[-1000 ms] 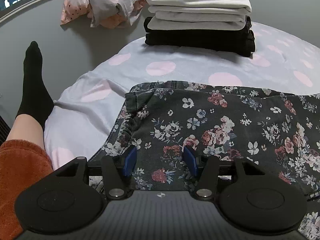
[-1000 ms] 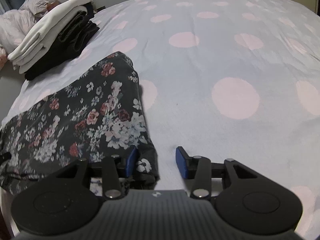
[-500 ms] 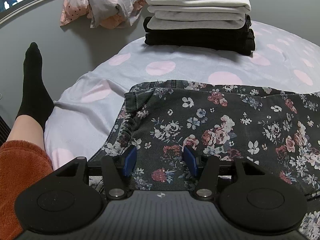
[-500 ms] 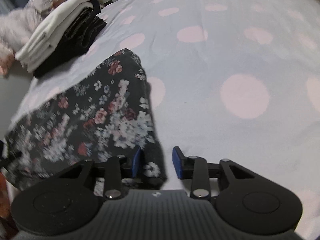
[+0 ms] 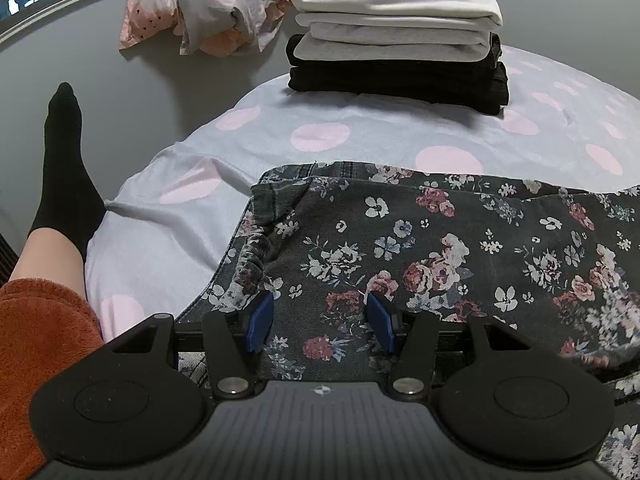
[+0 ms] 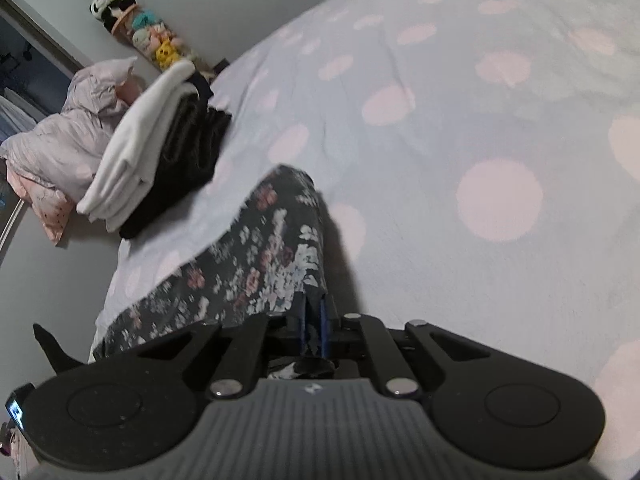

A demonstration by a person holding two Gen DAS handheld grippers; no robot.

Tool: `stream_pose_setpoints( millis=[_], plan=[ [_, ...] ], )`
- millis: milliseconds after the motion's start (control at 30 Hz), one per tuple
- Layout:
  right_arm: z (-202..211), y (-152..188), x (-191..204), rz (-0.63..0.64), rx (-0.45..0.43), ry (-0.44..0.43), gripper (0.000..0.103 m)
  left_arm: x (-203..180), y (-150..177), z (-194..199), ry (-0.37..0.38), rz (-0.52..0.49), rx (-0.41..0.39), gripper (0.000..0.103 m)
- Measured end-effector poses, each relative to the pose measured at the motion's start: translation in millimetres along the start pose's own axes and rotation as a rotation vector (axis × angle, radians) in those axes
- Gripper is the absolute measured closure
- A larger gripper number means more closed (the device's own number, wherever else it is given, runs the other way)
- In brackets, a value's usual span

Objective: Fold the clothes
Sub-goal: 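Open the left gripper on the hem while the right gripper grasps the jeans edge, then grasp the jeans waistband edge with the left gripper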

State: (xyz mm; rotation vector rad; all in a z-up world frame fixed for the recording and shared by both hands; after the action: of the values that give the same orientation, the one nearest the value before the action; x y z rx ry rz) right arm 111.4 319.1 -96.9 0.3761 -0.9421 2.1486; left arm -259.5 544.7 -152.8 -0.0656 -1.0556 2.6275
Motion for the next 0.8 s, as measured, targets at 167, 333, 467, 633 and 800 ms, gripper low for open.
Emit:
stream_pose_setpoints(
  millis=[167,333,467,633,800],
  plan=[
    [31.7,-8.1,13.0,0.022,-0.065,0.018,0.097,-6.2,0.3,8.8,0.065,-0.015,0.004,0.042],
    [65.1,-8.5,-3.4,0.032,-0.085,0.066,0.097,-28.0,7.3,21.7,0.203,-0.058,0.036,0.043],
    [94.2,-8.7,-41.5,-0.018,-0.103,0.144,0.097,-54.0,16.4,35.3,0.346,-0.111,0.067,0.048],
    [111.9,-1.9,-84.7,-0.072,-0.093,0.216,0.097,-78.2,27.4,39.5,0.378,-0.193,0.084,0.049],
    [92.1,14.8,-97.7,-0.022,-0.035,0.282,0.096,-79.3,30.1,36.0,0.374,-0.198,0.096,0.050]
  ],
)
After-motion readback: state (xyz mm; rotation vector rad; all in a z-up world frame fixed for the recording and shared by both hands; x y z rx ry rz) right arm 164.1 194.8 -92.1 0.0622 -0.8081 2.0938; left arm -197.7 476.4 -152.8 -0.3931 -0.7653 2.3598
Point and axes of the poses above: each gripper's, at about its wrist camera, not at the fingertips, and z roughly against the way its jaws point, x to its left, y to its underside, the point moved 4 cm from there along -z, roughly the way its jaws point, and after that the axes turned 3 degrees about y, right-handed, at the moved point
